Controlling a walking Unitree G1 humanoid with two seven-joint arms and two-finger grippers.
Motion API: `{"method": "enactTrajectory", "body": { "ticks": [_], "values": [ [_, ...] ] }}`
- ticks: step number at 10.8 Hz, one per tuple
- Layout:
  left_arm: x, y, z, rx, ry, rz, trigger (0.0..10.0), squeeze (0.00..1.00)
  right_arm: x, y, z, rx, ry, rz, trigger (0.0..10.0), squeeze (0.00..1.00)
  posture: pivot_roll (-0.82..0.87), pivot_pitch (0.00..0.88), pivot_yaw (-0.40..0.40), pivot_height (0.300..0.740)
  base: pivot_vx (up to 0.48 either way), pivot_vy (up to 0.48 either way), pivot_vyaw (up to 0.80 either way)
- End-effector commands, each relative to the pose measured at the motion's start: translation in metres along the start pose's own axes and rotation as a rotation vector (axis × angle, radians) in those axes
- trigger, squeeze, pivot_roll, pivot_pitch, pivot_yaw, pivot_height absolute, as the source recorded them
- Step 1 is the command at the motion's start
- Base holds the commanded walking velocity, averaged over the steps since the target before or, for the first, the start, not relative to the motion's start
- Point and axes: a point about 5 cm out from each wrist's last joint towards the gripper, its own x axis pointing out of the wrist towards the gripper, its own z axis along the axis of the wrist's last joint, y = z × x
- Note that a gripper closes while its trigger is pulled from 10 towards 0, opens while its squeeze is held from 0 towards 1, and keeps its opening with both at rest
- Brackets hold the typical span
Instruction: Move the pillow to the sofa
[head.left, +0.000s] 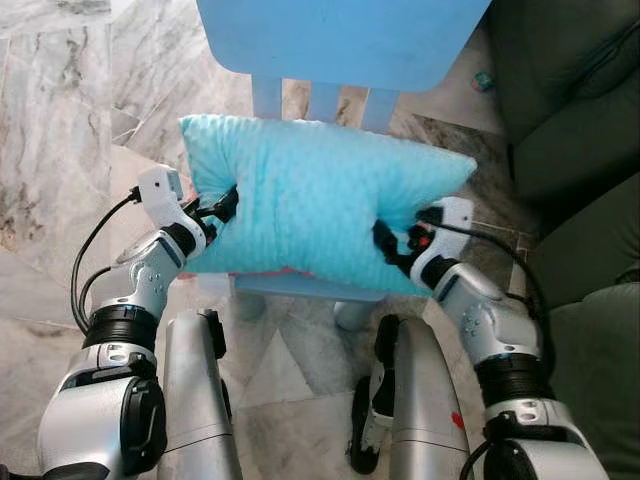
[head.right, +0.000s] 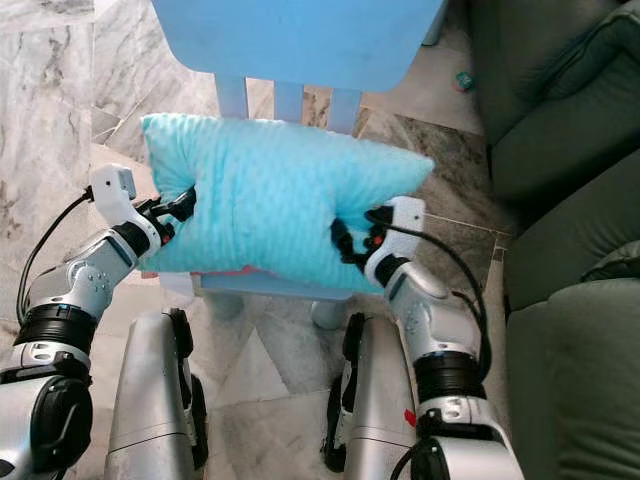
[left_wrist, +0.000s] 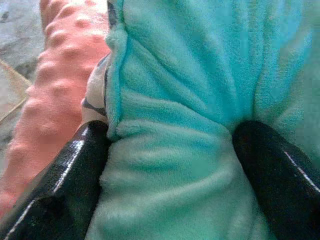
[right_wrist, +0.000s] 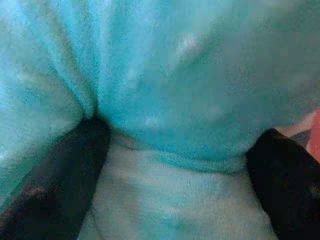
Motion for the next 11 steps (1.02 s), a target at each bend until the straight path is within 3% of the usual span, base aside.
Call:
{"method": "enactTrajectory", "body": {
  "ticks": [1,11],
  "values": [
    [-0.002,-0.002,-0.016,-0.028,0.051,-0.031,0.0,0.00,0.000,0.007,-0.020,0.018,0.065,0.034,0.0,0.00,-0.01,0.434,-0.076,0.512,0.000,0.000,0.00],
    [-0.004,-0.001,-0.019,-0.056,0.043,-0.029,0.0,0.00,-0.004,-0.005,-0.021,0.006,0.052,-0.030,0.0,0.00,-0.01,0.429,-0.074,0.512,0.000,0.000,0.00]
  ]
}}
